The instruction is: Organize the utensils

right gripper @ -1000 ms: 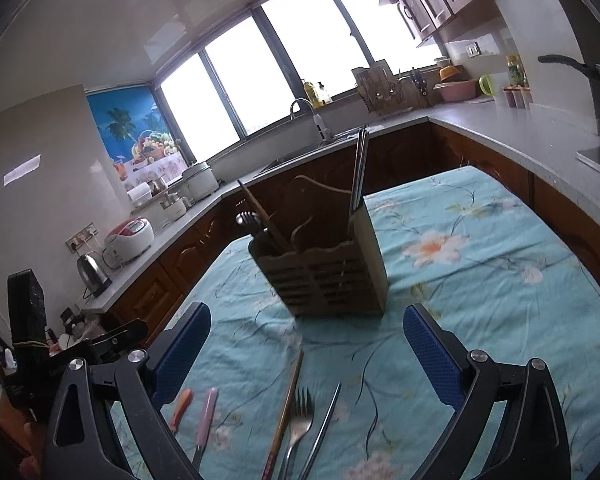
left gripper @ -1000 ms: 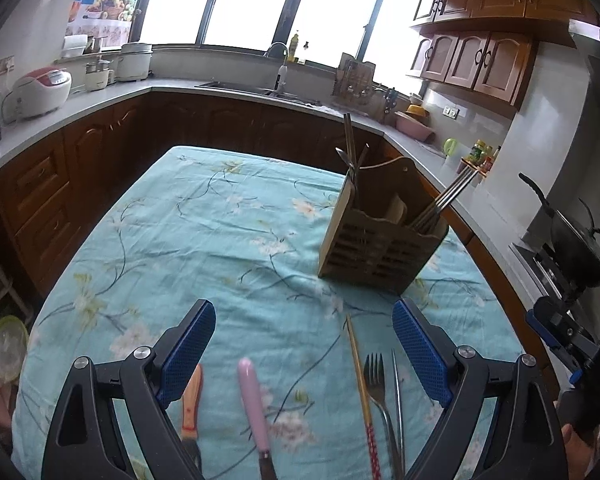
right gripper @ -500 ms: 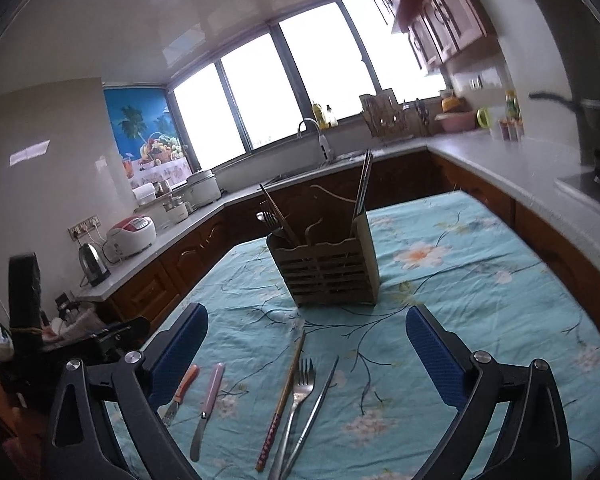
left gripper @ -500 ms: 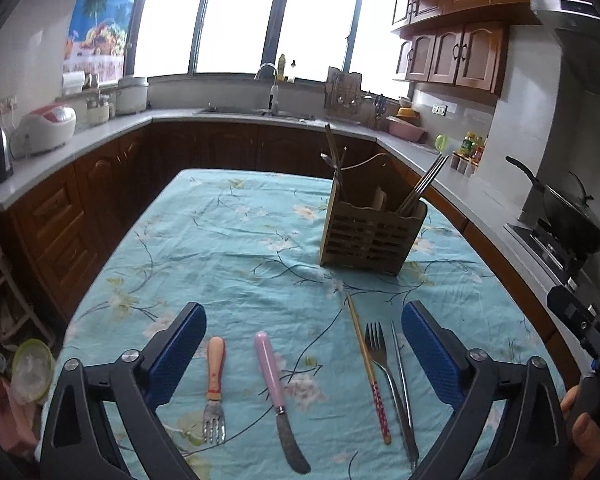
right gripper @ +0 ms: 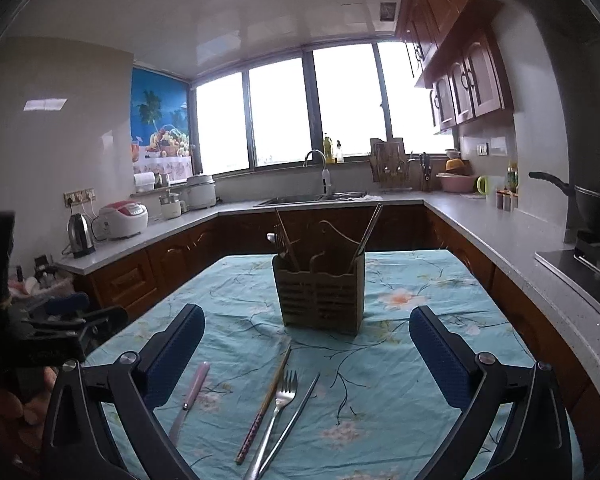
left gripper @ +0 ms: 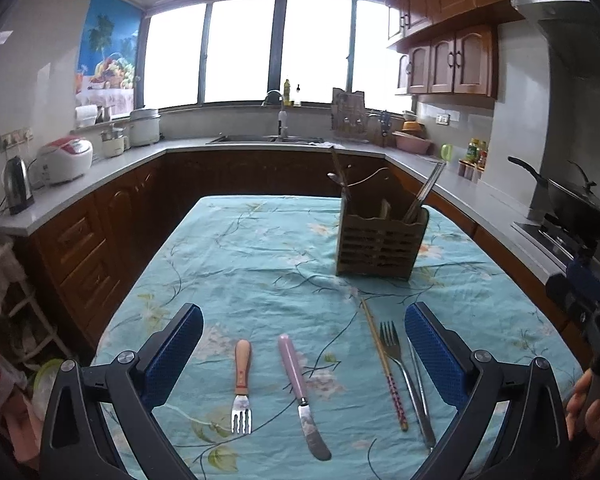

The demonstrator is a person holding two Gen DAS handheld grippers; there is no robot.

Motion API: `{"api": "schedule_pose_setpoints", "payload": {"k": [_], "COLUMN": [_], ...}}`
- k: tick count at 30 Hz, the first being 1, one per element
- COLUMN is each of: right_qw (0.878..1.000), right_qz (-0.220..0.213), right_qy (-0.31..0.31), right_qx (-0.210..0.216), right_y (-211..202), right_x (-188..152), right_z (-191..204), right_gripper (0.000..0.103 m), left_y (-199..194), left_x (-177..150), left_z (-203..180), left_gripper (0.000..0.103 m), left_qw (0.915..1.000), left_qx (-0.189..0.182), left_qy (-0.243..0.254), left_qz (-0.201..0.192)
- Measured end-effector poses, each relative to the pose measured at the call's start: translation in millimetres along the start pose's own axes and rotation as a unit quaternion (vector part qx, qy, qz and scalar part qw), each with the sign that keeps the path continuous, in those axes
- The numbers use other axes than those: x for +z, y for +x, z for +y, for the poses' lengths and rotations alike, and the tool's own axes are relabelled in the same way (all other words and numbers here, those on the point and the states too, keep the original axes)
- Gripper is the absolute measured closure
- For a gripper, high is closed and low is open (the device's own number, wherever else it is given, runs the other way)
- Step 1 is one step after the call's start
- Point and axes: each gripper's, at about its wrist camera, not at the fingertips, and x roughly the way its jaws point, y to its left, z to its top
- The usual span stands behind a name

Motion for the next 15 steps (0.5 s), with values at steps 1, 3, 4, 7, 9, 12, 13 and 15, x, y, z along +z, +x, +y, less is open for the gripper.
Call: {"api": "schedule_pose_setpoints", "payload": {"k": [1,3,4,7,9,12,13,15], "right_qw": [1.0,1.0,1.0,1.0,1.0,1.0,1.0,1.0], "right_qz": [0.003,0.005,0.004,0.002,-0.001,-0.009,-0.011,-0.016], "right_qy": [0.003,0.008,0.011,0.017,0.017,0.018,0.017,0.014], "right_qx": [0.003,0.006,0.006,0.004,0.001,-0.001,-0.001,-0.004], "right_y": [3.4,7.6,8.9,12.0,12.2,10.7,10.5,10.1], "right_x": [-4.3,-11.7,-15.3,-23.8,-27.0,-28.8,-29.1,-29.9], "right_z": [0.1,-0.5,-1.3,-3.5,-4.8,-6.3,-6.5,-5.7], "right_gripper": [0.0,0.0,0.0,0.0,0.0,0.0,0.0,0.0], "left_y": [2.7,8.4,9.5,12.9,15.0,15.8,16.0,15.2], "left_x": [-2.0,-5.9,-7.4,-11.6,-11.7,-13.2,-14.3,-16.1], "left_z": [1.2,3.6,4.0,3.4,0.3,-3.8,-4.6,-6.2], "left_gripper": [0.001,0.001,0.001,0.001,0.001,0.001,0.001,0.001], "left_qw": [1.0,0.9998,0.9997,0.9993,0.999,0.9987,0.9988,0.9987], "left_qx": [0.004,0.017,0.023,0.036,0.044,0.049,0.047,0.049], "left_qy": [-0.003,-0.009,-0.011,-0.011,-0.004,0.001,0.003,0.006], "left_qz": [0.0,0.001,0.001,-0.001,-0.004,-0.008,-0.008,-0.011]}}
